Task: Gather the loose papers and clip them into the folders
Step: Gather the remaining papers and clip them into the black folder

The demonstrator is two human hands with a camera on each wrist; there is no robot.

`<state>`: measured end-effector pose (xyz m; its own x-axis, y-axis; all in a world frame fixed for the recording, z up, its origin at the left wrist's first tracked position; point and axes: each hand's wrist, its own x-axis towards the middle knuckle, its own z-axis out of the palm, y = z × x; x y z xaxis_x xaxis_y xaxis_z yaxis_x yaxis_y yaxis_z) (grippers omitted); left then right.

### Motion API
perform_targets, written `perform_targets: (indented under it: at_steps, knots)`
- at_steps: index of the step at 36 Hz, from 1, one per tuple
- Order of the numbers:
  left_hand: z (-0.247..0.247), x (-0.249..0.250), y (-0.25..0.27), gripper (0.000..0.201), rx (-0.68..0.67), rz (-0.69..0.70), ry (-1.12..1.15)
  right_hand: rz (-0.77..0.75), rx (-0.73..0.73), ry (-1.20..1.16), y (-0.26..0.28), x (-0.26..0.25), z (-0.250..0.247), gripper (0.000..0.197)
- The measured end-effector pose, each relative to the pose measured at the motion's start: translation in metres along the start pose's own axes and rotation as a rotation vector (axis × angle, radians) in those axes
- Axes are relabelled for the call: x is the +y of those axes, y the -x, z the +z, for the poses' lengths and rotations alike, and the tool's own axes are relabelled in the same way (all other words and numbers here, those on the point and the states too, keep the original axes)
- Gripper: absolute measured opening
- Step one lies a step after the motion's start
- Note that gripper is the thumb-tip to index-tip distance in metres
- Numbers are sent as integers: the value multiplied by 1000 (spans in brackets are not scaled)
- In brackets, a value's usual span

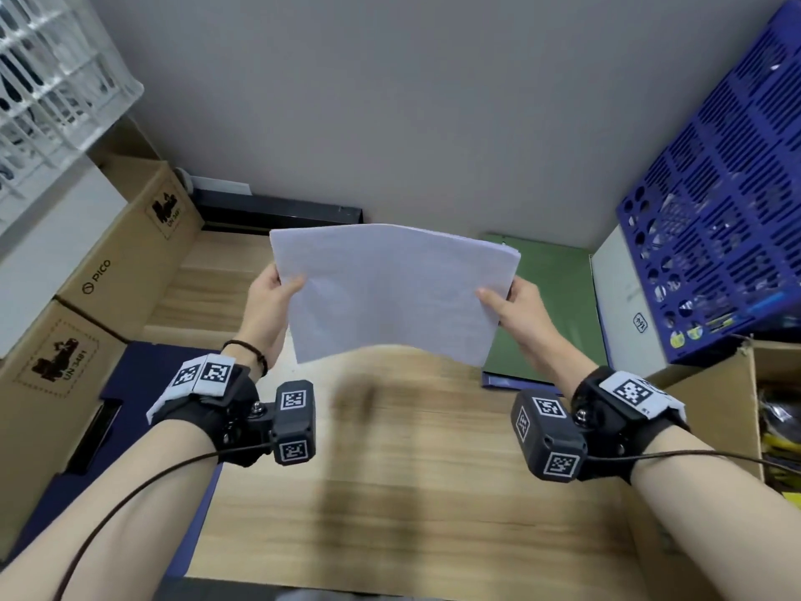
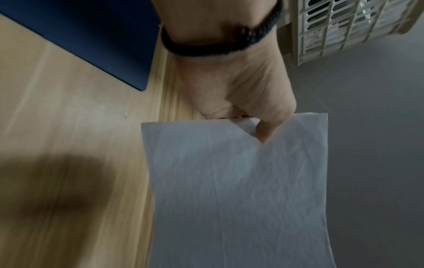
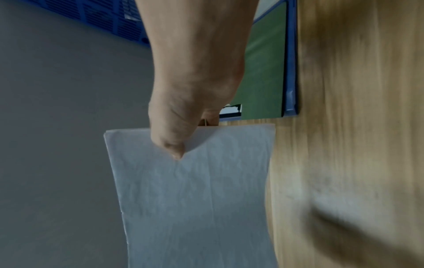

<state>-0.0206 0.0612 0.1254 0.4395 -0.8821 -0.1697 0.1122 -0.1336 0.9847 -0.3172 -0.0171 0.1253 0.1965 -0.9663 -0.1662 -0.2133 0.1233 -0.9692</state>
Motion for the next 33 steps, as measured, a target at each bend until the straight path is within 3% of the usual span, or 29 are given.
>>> perform_targets:
  at_steps: [4, 9, 13, 18, 22, 26, 27, 30, 33]
  knots:
    - [1, -5, 0, 31, 72, -6, 18, 17, -12, 0, 5, 5, 6, 25]
    - [-12, -52, 3, 32, 57, -231, -147, 188, -219, 103, 24, 37, 11, 27]
    - [-16, -66, 4, 34, 12, -287, -250, 243, -310, 201, 26, 46, 12, 18]
    - [-10, -51, -6, 30, 61, -263, -316, 199, -220, 276, 12, 32, 12, 21]
    - [-4, -41, -14, 78, 199, -275, -497, 197, -112, 164, 1, 21, 10, 18]
    - [10, -40, -13, 113, 132, -317, -380, 257, 34, -127, -7, 14, 14, 32]
    - [13, -39, -10, 108, 80, -341, -278, 256, 39, -195, -7, 11, 16, 33]
    - [30, -28, 6, 44, -179, -378, 84, 256, 30, -340, -3, 2, 23, 34]
    - [44, -14, 20, 39, -324, -356, 267, 278, -7, -416, 2, 2, 29, 30]
